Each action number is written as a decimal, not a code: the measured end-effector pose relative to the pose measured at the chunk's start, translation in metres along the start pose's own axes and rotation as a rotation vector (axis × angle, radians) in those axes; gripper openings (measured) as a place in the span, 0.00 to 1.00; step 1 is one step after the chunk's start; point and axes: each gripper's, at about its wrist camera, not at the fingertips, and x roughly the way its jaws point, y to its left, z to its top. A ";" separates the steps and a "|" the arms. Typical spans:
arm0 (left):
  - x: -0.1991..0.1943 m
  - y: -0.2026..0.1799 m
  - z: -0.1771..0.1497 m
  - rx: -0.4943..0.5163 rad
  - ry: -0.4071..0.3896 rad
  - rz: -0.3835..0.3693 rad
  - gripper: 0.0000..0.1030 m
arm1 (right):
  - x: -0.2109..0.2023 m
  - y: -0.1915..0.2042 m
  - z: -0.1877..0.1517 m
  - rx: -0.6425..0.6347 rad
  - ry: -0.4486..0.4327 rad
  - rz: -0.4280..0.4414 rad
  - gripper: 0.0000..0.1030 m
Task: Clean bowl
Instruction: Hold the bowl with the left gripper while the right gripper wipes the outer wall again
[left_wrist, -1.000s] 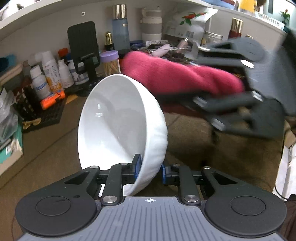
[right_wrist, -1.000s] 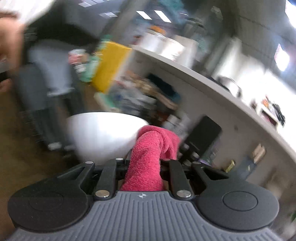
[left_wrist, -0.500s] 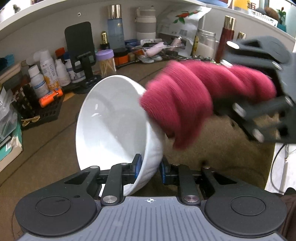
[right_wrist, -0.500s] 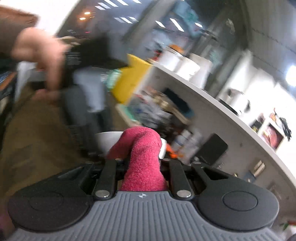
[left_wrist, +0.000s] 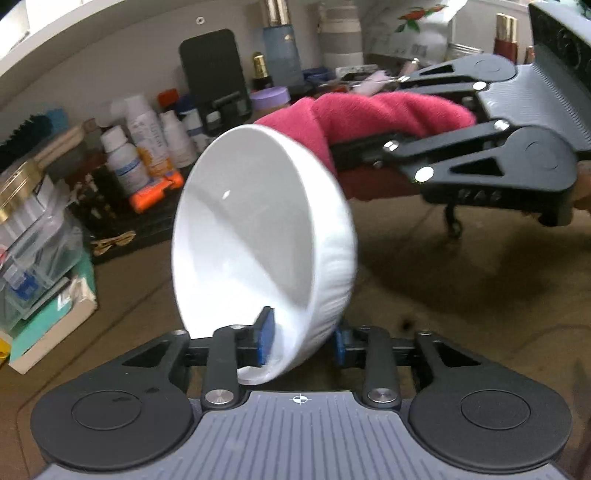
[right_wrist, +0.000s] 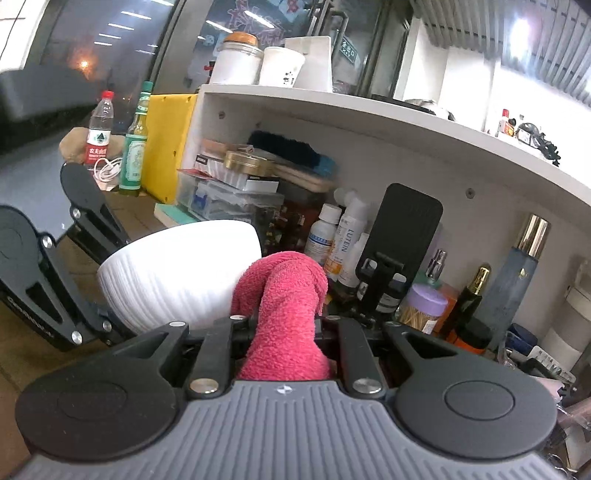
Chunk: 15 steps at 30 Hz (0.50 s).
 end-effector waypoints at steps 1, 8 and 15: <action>0.000 0.002 0.000 -0.010 -0.007 -0.009 0.32 | 0.002 -0.001 0.002 -0.013 0.002 -0.006 0.17; -0.010 0.006 0.012 -0.060 0.006 -0.109 0.19 | 0.013 0.001 0.019 -0.156 -0.021 0.007 0.17; -0.013 0.007 0.008 -0.065 0.012 -0.123 0.21 | -0.056 0.066 0.013 -0.396 -0.047 0.174 0.17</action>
